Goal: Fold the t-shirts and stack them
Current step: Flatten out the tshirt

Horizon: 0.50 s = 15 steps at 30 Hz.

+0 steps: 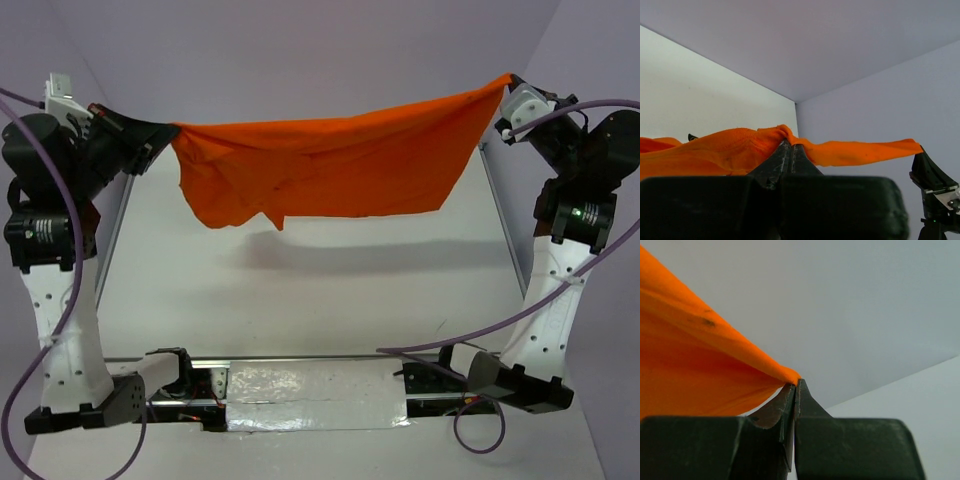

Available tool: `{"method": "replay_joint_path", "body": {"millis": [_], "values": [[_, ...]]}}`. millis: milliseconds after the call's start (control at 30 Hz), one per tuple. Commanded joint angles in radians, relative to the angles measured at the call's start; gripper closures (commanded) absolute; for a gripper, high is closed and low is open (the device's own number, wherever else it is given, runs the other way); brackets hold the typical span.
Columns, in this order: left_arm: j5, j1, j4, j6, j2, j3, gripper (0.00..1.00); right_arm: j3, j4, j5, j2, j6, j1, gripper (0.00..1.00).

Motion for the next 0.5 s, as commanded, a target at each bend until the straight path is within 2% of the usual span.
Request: {"method": "replay_joint_path", "body": {"millis": [0, 133, 233, 467], "values": [[0.017, 0.01, -0.02, -0.046, -0.054, 0.032, 1.0, 0.08, -0.012, -0.036, -0.045, 0.02, -0.012, 1.0], [0.0, 0.01, -0.095, -0.064, -0.065, 0.069, 1.0, 0.079, -0.03, -0.041, -0.048, 0.026, -0.012, 1.0], [-0.038, 0.01, -0.132, -0.058, -0.069, 0.041, 1.0, 0.057, -0.032, -0.035, -0.04, 0.044, -0.012, 1.0], [-0.091, 0.011, -0.011, -0.08, -0.063, -0.202, 1.0, 0.01, -0.11, -0.001, 0.093, 0.037, -0.006, 1.0]]}}
